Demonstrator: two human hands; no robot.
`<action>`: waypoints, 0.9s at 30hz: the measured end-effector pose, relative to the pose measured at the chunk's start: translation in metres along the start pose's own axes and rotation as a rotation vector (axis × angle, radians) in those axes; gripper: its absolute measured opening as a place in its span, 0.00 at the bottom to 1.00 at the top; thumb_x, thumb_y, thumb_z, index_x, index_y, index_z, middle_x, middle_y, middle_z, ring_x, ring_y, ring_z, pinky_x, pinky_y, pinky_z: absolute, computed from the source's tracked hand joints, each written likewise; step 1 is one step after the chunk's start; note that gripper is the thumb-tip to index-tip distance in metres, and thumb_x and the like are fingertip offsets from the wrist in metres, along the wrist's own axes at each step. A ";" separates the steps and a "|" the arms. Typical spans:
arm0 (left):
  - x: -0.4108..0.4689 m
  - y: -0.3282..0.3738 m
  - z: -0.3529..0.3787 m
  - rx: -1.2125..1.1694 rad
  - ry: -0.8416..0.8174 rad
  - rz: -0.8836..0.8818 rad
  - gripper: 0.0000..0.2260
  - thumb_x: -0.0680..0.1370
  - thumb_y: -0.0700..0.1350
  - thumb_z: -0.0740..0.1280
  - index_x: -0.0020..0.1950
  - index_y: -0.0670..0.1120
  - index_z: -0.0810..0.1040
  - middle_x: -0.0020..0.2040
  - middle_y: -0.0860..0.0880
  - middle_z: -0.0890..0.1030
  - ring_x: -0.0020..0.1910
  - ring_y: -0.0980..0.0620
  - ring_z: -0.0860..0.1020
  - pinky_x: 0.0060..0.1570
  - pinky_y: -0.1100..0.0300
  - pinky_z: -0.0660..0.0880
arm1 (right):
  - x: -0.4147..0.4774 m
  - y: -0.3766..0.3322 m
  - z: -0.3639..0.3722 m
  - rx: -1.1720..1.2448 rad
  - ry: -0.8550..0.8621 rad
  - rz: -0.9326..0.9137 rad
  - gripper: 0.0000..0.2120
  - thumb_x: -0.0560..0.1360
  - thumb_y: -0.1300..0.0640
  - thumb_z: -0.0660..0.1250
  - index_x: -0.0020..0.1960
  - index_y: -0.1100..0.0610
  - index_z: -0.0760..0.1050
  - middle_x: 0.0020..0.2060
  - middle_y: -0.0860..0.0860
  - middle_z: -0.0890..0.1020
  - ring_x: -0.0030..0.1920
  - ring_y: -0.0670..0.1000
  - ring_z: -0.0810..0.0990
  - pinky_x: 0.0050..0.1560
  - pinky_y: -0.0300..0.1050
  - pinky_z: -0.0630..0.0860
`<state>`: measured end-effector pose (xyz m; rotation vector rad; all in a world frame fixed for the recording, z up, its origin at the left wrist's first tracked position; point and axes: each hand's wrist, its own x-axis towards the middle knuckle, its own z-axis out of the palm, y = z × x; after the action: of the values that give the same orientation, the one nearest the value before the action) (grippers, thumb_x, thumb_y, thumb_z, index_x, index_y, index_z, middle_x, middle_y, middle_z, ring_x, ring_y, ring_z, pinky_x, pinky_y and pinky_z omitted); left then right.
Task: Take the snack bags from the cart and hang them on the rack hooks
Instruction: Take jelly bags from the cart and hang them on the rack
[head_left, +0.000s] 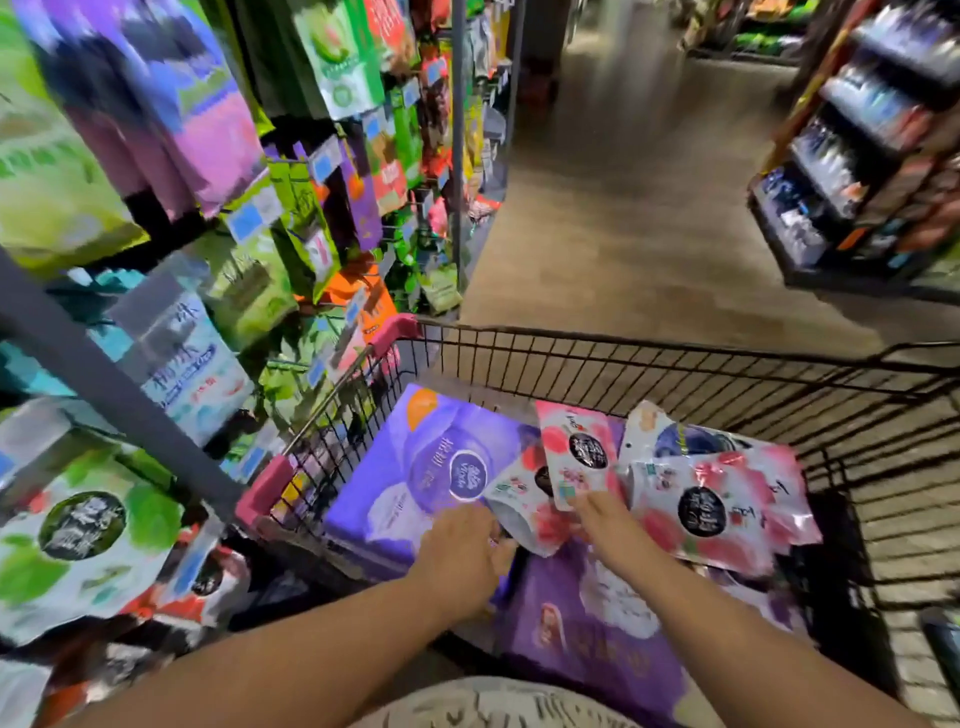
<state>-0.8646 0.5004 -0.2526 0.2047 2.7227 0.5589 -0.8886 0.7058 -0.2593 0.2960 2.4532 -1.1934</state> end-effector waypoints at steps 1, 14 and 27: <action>0.005 0.002 0.006 0.024 -0.025 0.008 0.26 0.74 0.63 0.51 0.59 0.47 0.74 0.58 0.47 0.76 0.61 0.45 0.71 0.59 0.53 0.67 | -0.001 0.011 -0.002 -0.001 0.004 0.055 0.13 0.83 0.50 0.55 0.52 0.57 0.74 0.48 0.56 0.78 0.49 0.55 0.77 0.49 0.46 0.70; 0.021 -0.007 0.024 -0.240 -0.029 -0.087 0.12 0.77 0.53 0.64 0.35 0.51 0.72 0.39 0.46 0.79 0.47 0.44 0.76 0.49 0.53 0.71 | 0.038 0.056 0.012 0.946 0.185 0.571 0.20 0.82 0.48 0.60 0.43 0.64 0.78 0.19 0.51 0.74 0.17 0.48 0.69 0.19 0.36 0.64; 0.014 -0.003 0.013 -0.339 -0.074 -0.145 0.15 0.80 0.51 0.62 0.34 0.53 0.66 0.33 0.55 0.70 0.44 0.48 0.73 0.50 0.55 0.69 | 0.040 0.020 0.020 1.182 0.313 0.518 0.08 0.79 0.62 0.64 0.58 0.61 0.74 0.38 0.53 0.80 0.34 0.50 0.78 0.33 0.41 0.73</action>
<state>-0.8730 0.5052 -0.2696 -0.0570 2.4970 0.9345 -0.9127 0.7032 -0.3023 1.3951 1.3806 -2.2640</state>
